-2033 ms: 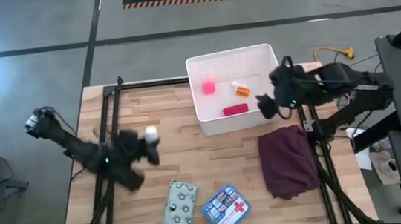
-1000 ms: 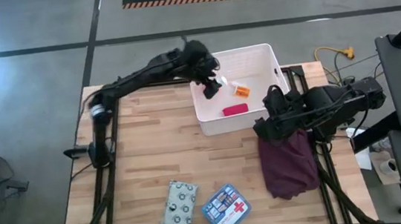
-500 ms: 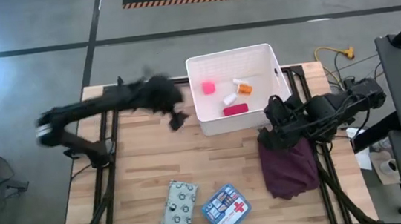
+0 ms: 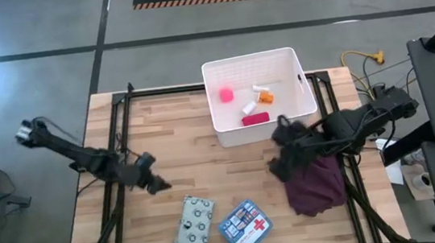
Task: Pick & place medical supplies in basket/bin
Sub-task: Put the medical supply bag into the white bin
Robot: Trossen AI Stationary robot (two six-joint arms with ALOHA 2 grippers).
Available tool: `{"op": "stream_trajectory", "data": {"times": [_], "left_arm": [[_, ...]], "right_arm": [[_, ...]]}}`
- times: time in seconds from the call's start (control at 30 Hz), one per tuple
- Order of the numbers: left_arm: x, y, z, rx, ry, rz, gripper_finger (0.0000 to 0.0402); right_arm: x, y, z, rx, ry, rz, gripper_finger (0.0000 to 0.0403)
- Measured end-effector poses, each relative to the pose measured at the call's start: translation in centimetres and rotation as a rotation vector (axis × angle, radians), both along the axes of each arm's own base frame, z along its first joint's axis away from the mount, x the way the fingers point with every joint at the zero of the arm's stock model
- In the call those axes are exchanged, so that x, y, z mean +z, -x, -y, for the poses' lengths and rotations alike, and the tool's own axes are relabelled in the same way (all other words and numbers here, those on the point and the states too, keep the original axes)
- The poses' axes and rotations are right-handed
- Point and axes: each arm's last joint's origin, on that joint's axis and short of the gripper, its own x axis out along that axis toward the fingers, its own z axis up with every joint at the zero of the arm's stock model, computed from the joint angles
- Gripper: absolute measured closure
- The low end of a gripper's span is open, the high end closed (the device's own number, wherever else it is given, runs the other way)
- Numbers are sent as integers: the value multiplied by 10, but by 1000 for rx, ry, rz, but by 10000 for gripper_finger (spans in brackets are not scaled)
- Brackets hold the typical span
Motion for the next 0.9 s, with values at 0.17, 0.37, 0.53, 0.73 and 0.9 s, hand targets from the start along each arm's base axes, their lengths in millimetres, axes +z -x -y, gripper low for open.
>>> {"op": "stream_trajectory", "data": {"times": [0.17,0.37,0.53,0.73,0.9], "left_arm": [[-25,12,29,-65,128,-90,123],[-45,5,58,-130,198,-95,123],[-60,-9,74,-134,119,-175,123],[-71,-27,92,-249,21,-144,123],[-82,-32,97,-302,-24,-118,124]], "right_arm": [[-32,-29,-19,120,-122,15,54],[-78,-65,-43,239,-211,-2,79],[-112,-110,-61,309,-326,112,90],[-146,-152,-79,223,-428,129,111],[-164,-183,-91,138,-454,130,127]]}}
